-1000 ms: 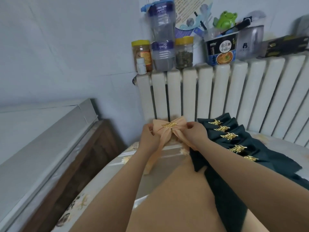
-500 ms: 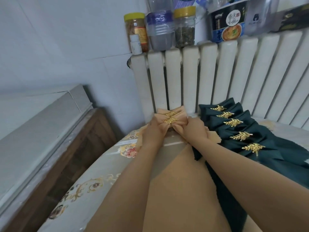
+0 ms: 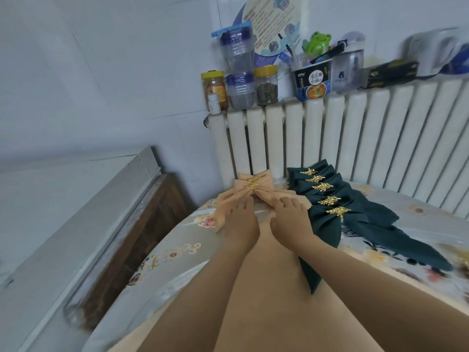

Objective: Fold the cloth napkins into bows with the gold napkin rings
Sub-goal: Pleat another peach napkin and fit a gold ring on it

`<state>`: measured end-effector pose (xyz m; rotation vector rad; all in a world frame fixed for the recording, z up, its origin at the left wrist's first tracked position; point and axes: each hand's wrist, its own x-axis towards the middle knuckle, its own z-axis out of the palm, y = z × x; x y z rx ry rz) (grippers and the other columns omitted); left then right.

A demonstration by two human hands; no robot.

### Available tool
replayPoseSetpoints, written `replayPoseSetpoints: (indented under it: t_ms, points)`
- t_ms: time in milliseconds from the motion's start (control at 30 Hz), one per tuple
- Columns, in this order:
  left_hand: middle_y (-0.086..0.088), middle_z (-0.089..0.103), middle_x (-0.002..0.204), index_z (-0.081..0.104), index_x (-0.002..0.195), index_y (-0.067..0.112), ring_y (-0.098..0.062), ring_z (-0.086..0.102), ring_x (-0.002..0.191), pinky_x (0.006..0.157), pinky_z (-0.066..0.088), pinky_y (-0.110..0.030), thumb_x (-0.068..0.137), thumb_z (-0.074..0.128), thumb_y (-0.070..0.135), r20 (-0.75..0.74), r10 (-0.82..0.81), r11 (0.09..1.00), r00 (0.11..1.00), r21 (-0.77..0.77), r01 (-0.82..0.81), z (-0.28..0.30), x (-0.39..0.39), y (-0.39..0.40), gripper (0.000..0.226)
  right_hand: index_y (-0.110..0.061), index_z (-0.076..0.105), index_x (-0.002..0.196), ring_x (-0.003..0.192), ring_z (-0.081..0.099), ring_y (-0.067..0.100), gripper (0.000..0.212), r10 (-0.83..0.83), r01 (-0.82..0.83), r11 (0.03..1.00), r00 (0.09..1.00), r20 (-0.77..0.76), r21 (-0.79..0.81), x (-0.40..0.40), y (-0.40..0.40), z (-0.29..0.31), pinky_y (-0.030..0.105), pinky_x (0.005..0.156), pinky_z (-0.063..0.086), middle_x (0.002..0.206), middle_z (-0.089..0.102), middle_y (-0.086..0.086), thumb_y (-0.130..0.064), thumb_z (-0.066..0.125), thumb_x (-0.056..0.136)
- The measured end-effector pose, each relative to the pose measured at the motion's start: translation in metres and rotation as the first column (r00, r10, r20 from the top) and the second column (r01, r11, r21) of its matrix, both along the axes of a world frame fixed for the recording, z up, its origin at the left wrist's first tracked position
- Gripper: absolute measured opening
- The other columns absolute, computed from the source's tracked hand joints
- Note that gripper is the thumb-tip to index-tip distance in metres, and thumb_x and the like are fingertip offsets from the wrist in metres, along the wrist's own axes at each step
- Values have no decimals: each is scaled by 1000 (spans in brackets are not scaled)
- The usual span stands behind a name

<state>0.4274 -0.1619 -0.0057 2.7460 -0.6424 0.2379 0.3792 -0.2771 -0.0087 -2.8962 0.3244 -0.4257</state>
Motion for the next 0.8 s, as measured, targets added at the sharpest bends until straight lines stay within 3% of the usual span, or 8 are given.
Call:
replayPoseSetpoints:
  t_ms: [234, 400, 534, 667, 734, 801]
  points:
    - [-4, 18, 157, 19, 149, 14, -14, 15, 144, 111, 15, -36, 99, 36, 18, -108, -112, 993, 988, 20, 115, 3, -98, 2, 53, -19, 33, 141, 127, 34, 21, 55, 8, -8, 999, 1000, -15, 50, -82, 15, 7, 32, 103, 24, 137, 41, 1, -31, 48, 90]
    - [0, 18, 157, 21, 149, 17, -11, 14, 144, 112, 15, -35, 100, 35, 23, -169, -151, 987, 974, 26, 157, -2, -176, 23, 51, -20, 34, 143, 127, 36, 20, 55, 25, -22, 997, 999, -34, 70, -178, 16, -3, 30, 104, 26, 138, 42, -1, -22, 47, 90]
    - [0, 25, 155, 26, 148, 17, -12, 22, 142, 110, 18, -34, 100, 36, 25, -177, -167, 985, 970, 21, 174, -1, -214, 44, 50, -22, 31, 144, 131, 32, 18, 54, 53, -46, 996, 994, -98, 73, -239, 15, -12, 29, 109, 24, 143, 38, -3, -24, 46, 92]
    - [0, 35, 150, 31, 145, 18, -18, 34, 136, 108, 24, -34, 101, 35, 30, -282, -172, 982, 944, 32, 188, -5, -267, 67, 46, -25, 30, 145, 132, 32, 18, 53, 77, -73, 997, 982, -170, 30, -299, 20, -18, 28, 108, 25, 145, 36, -3, -26, 43, 93]
    - [-1, 35, 149, 32, 144, 18, -19, 32, 137, 107, 26, -36, 100, 35, 33, -333, -166, 975, 928, 88, 206, -10, -292, 81, 46, -24, 37, 141, 128, 37, 20, 49, 85, -82, 996, 978, -192, 23, -325, 22, -26, 29, 106, 29, 140, 41, -2, -27, 43, 92]
    - [-2, 36, 144, 38, 139, 17, -21, 30, 136, 106, 26, -36, 99, 37, 34, -315, -186, 957, 931, 156, 244, -14, -317, 96, 44, -20, 56, 126, 114, 52, 27, 42, 114, -114, 993, 975, -192, 13, -354, 28, -30, 35, 95, 42, 123, 55, 2, -26, 46, 86]
